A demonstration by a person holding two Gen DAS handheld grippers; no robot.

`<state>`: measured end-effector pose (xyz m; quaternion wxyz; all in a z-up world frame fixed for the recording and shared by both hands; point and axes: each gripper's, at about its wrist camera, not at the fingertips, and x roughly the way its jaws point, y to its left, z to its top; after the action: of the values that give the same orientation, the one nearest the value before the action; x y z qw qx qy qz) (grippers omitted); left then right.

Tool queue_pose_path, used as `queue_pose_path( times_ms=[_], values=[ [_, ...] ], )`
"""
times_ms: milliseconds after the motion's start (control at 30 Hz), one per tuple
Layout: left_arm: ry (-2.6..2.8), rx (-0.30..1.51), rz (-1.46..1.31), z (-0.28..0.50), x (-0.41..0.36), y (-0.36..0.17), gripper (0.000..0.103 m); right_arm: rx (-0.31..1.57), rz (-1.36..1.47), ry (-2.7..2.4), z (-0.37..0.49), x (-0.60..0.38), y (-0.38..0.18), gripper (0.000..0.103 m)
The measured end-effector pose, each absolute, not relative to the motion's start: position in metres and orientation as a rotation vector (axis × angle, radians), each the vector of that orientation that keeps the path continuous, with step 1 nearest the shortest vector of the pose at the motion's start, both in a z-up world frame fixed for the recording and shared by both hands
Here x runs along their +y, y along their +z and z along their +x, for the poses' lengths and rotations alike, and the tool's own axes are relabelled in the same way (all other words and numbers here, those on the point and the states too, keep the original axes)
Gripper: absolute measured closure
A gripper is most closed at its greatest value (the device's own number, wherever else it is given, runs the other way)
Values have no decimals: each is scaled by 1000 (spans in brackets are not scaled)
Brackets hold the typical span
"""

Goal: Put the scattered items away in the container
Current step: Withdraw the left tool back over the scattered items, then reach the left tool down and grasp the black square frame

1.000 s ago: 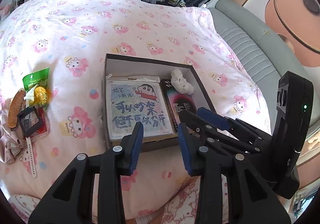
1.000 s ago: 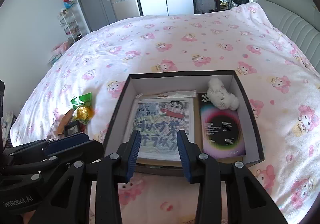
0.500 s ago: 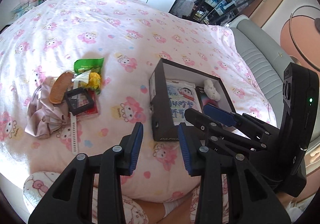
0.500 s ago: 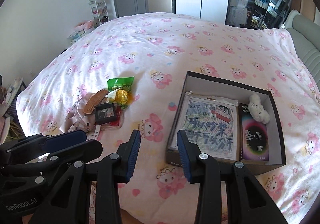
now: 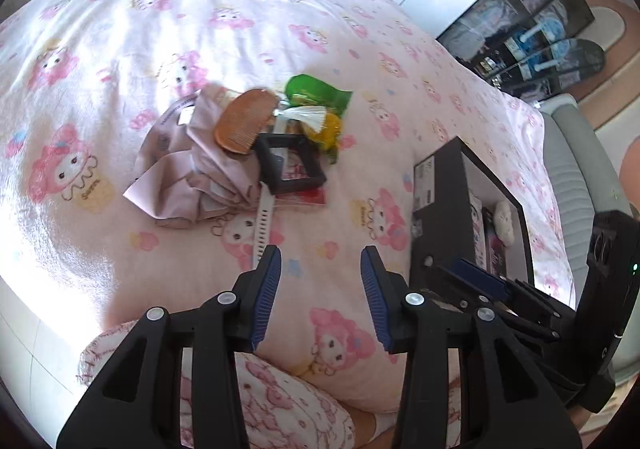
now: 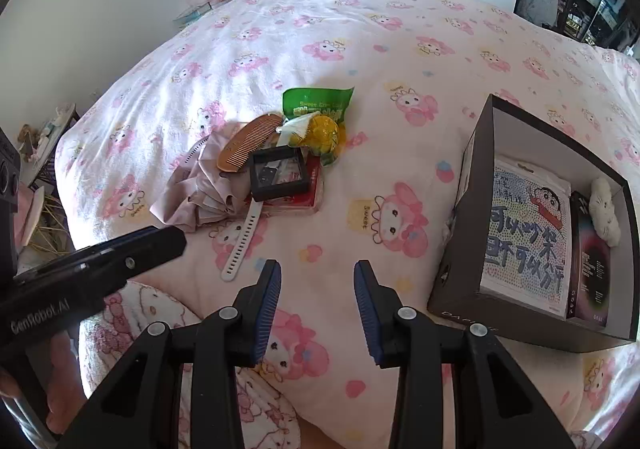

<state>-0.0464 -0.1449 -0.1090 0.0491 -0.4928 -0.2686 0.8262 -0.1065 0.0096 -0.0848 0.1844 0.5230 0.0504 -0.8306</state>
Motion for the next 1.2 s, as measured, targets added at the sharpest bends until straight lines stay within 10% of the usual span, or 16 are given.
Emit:
queue_pose_path(
  times_ms=[333,1200],
  values=[
    [2419,-1164,-1526,-98,-175,-165,61,109,1580,-2267,-139,-3,-124,69],
    [2337,-1232,-1609,-145,-168,-218,82,-139,1642,-2073,-238,-49,-195,81]
  ],
)
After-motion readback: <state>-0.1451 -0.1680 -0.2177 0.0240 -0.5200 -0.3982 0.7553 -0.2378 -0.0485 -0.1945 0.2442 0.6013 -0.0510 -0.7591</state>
